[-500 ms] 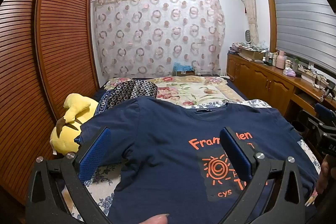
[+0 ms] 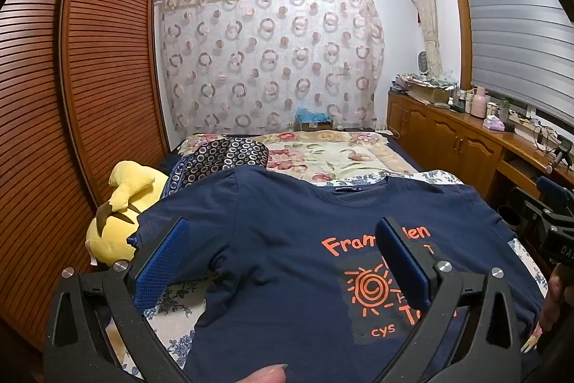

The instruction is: Fold small clothes

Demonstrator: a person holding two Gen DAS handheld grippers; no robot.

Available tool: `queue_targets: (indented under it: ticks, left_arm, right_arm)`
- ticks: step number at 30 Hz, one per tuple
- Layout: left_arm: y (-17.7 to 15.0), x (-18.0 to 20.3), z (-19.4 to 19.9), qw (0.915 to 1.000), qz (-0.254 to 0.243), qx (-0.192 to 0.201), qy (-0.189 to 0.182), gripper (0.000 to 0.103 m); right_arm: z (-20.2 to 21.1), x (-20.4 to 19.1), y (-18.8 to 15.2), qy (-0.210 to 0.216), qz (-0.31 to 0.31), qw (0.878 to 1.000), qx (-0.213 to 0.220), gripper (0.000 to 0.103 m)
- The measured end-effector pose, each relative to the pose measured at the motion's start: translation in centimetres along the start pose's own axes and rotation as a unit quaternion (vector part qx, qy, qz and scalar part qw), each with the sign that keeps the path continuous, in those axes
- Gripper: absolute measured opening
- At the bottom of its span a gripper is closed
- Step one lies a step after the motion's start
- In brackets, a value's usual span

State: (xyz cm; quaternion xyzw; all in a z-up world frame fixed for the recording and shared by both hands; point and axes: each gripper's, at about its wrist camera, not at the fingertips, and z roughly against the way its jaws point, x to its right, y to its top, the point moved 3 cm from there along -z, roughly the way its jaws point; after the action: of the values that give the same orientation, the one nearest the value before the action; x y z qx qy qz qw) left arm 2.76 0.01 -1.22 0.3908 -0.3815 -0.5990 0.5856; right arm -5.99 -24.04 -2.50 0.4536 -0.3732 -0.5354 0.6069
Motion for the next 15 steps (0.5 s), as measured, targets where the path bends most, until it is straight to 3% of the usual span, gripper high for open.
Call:
queue_targets:
  ticks: [15]
  left_arm:
    - [0.0, 0.0, 0.01, 1.0, 0.0, 0.0, 0.0, 0.103]
  right_arm:
    - [0.08, 0.09, 0.07, 0.0, -0.001, 1.0, 0.0, 0.103]
